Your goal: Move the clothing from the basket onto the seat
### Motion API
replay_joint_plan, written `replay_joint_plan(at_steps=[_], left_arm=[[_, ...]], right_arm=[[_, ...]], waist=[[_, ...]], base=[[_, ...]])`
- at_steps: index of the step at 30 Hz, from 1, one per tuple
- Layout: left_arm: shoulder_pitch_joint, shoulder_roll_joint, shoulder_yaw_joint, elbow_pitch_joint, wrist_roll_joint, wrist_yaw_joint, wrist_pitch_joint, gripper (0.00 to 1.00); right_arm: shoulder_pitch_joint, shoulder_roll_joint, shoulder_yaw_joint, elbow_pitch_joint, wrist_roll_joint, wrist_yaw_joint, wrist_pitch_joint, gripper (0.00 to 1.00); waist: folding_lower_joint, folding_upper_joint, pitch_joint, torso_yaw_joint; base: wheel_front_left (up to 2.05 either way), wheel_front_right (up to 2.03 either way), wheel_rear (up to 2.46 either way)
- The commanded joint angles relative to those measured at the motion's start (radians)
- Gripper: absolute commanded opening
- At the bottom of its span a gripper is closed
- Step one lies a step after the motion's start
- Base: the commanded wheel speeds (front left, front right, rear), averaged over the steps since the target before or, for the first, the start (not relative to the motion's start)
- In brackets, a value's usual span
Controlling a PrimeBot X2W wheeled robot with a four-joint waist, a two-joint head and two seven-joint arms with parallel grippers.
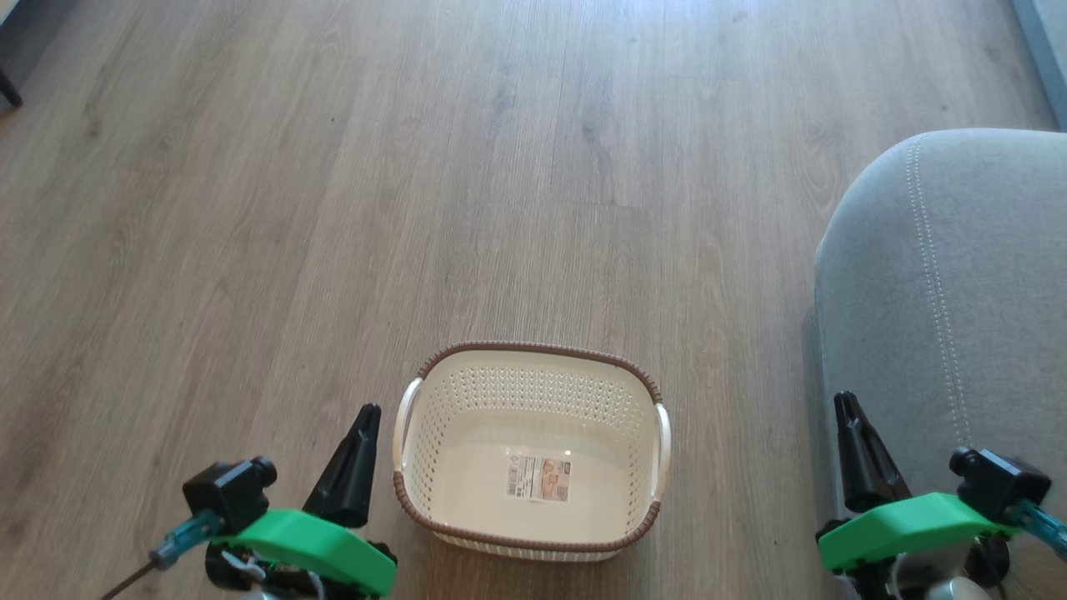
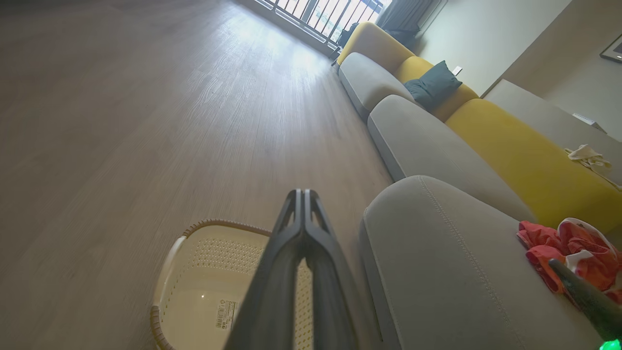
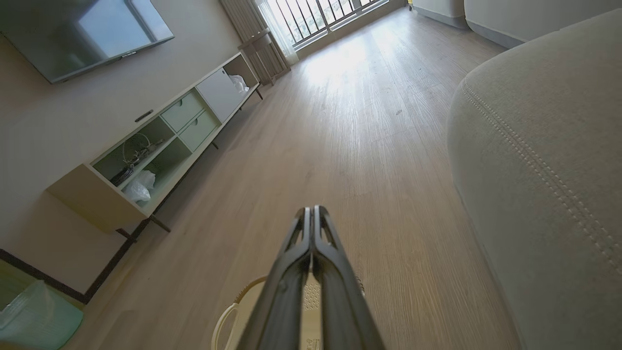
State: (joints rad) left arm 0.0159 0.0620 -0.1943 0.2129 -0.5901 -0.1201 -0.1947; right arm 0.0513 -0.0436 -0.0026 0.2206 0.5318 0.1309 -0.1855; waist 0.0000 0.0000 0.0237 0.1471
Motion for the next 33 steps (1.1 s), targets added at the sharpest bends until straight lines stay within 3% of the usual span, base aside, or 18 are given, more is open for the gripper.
replay_joint_plan(at_steps=[1, 33], left_arm=[[-0.056, 0.009, 0.021, -0.027, -0.037, -0.002, 0.005, 0.0], [-0.076, 0.018, 0.095, -0.01, -0.385, -0.005, 0.089, 0.0]], right_arm=[[-0.048, -0.015, -0.005, -0.028, 0.039, 0.0, 0.007, 0.0], [-0.084, -0.022, -0.028, -0.011, 0.398, 0.0, 0.094, 0.0]], waist=[[0.0, 0.0, -0.001, -0.003], [0.0, 0.0, -0.007, -0.052]], base=[[0.0, 0.0, 0.0], [0.0, 0.0, 0.0]])
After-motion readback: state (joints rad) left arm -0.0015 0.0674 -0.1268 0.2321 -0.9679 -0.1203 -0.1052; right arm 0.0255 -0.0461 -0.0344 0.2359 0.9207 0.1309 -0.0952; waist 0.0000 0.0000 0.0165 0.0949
